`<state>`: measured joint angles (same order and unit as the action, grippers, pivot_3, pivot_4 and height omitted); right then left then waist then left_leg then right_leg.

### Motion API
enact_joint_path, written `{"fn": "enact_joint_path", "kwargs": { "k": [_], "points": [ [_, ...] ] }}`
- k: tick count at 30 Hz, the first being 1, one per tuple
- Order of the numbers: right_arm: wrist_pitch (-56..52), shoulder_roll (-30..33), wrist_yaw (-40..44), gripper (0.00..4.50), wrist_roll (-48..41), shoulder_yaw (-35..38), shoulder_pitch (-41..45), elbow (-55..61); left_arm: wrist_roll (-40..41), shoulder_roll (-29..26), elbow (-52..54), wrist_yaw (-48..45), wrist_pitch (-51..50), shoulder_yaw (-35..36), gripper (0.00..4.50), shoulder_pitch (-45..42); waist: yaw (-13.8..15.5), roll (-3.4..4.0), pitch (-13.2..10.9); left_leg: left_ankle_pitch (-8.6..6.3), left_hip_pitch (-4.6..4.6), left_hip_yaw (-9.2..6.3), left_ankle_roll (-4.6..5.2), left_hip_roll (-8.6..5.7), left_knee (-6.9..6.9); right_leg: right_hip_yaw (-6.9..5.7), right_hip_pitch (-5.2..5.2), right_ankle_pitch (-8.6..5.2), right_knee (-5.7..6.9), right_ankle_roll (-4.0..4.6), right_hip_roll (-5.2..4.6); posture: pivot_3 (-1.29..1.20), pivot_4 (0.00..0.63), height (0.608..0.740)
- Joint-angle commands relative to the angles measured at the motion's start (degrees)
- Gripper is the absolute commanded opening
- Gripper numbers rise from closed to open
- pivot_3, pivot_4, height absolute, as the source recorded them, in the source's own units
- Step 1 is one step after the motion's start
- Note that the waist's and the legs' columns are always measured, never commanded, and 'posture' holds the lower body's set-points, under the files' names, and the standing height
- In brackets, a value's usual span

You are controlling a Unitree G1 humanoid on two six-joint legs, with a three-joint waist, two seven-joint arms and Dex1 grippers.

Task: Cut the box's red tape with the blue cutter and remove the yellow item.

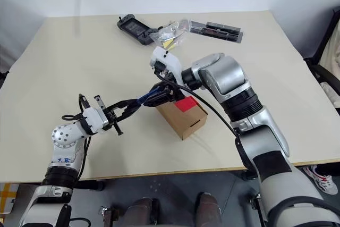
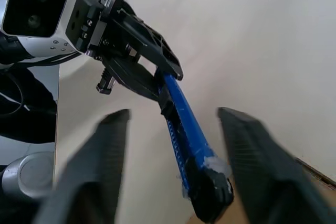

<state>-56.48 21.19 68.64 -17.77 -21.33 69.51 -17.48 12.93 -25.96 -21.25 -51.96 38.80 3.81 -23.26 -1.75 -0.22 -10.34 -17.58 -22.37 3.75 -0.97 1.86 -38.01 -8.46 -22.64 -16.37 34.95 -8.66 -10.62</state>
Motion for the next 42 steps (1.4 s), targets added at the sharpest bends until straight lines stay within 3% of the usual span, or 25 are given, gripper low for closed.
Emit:
{"fn": "enact_joint_path", "kwargs": {
  "k": [1, 4, 5, 11, 15, 16, 27, 34, 42],
  "points": [
    [-0.40, -0.55, 0.16, 1.33, -0.81, 0.93, 1.76, 0.80, -0.14, -0.28, 0.52, 0.96, 1.40, -0.09, 0.41, -0.34, 0.00, 0.00, 0.00, 0.00, 0.00, 0.00, 0.00, 0.00, 0.00, 0.00, 0.00, 0.00, 0.00, 0.00, 0.00, 0.00, 0.150, 0.740],
    [-2.07, -1.23, -0.38, 0.30, -1.85, 2.02, 2.00, 0.21, -0.31, -0.15, 0.45, 1.30, 1.67, -0.23, 0.41, -0.27, 0.00, 0.00, 0.00, 0.00, 0.00, 0.00, 0.00, 0.00, 0.00, 0.00, 0.00, 0.00, 0.00, 0.00, 0.00, 0.00, 0.150, 0.740],
    [-2.55, -1.28, -0.51, 0.19, -2.05, 2.27, 2.03, 0.19, -0.37, -0.12, 0.49, 1.38, 1.77, -0.33, 0.41, -0.14, 0.00, 0.00, 0.00, 0.00, 0.00, 0.00, 0.00, 0.00, 0.00, 0.00, 0.00, 0.00, 0.01, 0.00, 0.00, 0.00, 0.150, 0.740],
    [-3.77, -0.72, -0.65, 0.19, -2.76, 2.73, 1.58, 0.98, -0.77, -0.08, 0.36, 1.65, 2.03, -0.59, 0.41, 0.20, 0.01, 0.00, 0.00, 0.00, 0.00, 0.00, 0.00, 0.00, 0.00, 0.00, 0.00, 0.00, 0.00, 0.00, 0.00, 0.00, 0.150, 0.740],
    [-3.79, 0.12, -0.95, 0.19, -3.05, 3.29, 0.94, 2.41, 2.09, -1.18, 1.89, -0.46, -7.55, -1.20, 0.41, 1.05, 0.00, 0.00, 0.00, 0.00, 0.00, 0.00, 0.00, 0.00, 0.00, 0.00, 0.00, 0.00, 0.00, 0.00, 0.00, 0.00, 0.150, 0.740],
    [-3.82, 0.41, -1.18, 0.19, -3.21, 3.82, 0.86, 2.79, 1.38, -1.52, 2.17, 0.28, -8.50, -0.94, 1.13, 1.29, 0.00, 0.00, 0.00, 0.00, 0.00, 0.00, 0.00, 0.00, 0.00, 0.00, 0.00, 0.00, 0.00, 0.00, 0.00, 0.00, 0.150, 0.740],
    [-6.98, 5.45, -6.09, 0.18, -5.40, 10.25, -1.67, 8.60, 4.32, -9.59, 5.36, 1.72, -18.49, 5.16, 4.46, 2.18, 0.04, -0.01, -0.01, -0.01, -0.01, -0.01, 0.01, 0.01, 0.03, 0.00, -0.01, 0.00, -0.01, 0.00, 0.00, 0.00, 0.150, 0.740],
    [-11.80, 8.90, -12.48, 0.18, -8.05, 16.84, -6.01, 15.67, 8.56, -13.20, 10.47, -2.25, -26.80, 6.84, 4.50, 4.59, 0.12, -0.03, -0.02, -0.06, -0.02, -0.01, 0.00, 0.01, 0.03, 0.00, -0.02, 0.00, -0.03, 0.00, 0.00, 0.00, 0.150, 0.740],
    [-19.26, 11.62, -20.29, 0.18, -11.75, 25.10, -10.64, 25.31, 8.63, -8.92, 16.20, -4.04, -38.32, -0.86, 4.50, -2.06, 0.38, -0.05, -0.03, -0.06, -0.05, 0.00, 0.00, 0.01, -0.01, 0.01, -0.01, 0.00, -0.05, 0.00, 0.00, 0.00, 0.150, 0.740]
  ]
}}
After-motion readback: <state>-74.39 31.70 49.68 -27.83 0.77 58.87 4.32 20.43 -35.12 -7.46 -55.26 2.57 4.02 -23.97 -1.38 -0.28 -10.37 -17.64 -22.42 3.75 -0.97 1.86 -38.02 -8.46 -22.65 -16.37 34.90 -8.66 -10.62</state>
